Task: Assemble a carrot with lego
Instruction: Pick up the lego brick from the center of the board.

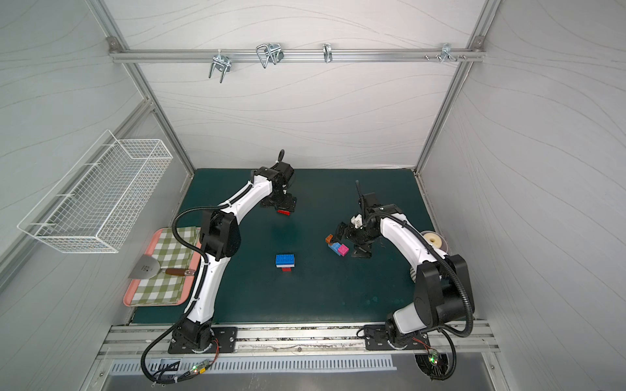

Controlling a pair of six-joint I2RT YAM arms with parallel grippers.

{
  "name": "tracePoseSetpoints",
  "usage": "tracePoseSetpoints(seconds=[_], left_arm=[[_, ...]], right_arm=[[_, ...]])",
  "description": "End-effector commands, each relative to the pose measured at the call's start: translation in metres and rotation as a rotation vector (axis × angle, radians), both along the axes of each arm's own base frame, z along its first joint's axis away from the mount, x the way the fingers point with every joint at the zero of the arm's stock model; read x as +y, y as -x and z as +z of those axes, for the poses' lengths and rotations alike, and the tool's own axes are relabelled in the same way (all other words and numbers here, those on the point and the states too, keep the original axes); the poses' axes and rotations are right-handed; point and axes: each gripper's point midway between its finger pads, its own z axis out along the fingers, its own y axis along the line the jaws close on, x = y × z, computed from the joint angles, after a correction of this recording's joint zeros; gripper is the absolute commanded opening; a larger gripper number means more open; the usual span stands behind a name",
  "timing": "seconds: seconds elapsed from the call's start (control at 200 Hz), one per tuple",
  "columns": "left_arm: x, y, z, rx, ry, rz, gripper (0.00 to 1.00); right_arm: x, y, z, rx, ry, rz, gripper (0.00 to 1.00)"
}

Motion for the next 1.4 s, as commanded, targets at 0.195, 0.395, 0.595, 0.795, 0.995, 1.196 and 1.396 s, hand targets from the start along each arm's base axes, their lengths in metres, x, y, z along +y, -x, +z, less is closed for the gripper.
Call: tracePoseSetpoints(seconds=[0.195, 0.395, 0.595, 0.795, 0.995, 1.196, 1.396], left_arm=[[-0.009, -0.03, -0.019, -0.043, 0.017, -0.032, 0.97], [-0.008, -0.039, -0.025, -0.06, 0.012, -0.024, 0.94], [-0.005, -0.042, -0.032, -0.055, 0.001, -0.014, 0.91], [-0.003, -0.044, -0.034, -0.056, 0.007, -0.007, 0.85], [-0.003, -0.043, -0.037, -0.047, 0.012, -0.003, 0.8], [-0.003, -0.043, -0.037, -0.044, 0.018, 0.004, 0.73], [-0.002, -0.041, -0.031, -0.047, 0.021, 0.01, 0.59]], right_arm=[[-0.009, 0.005, 0.003, 0.02, -0.002, 0.001, 0.99], [-0.012, 0.003, 0.003, 0.024, 0.001, -0.005, 0.99], [-0.013, 0.002, 0.001, 0.03, 0.006, -0.009, 0.99], [-0.013, 0.001, 0.001, 0.032, 0.005, -0.013, 0.99], [-0.014, 0.0, 0.001, 0.035, 0.009, -0.017, 0.99], [-0.014, -0.001, 0.001, 0.034, 0.009, -0.019, 0.99], [-0.013, -0.002, 0.001, 0.03, 0.007, -0.02, 0.99]])
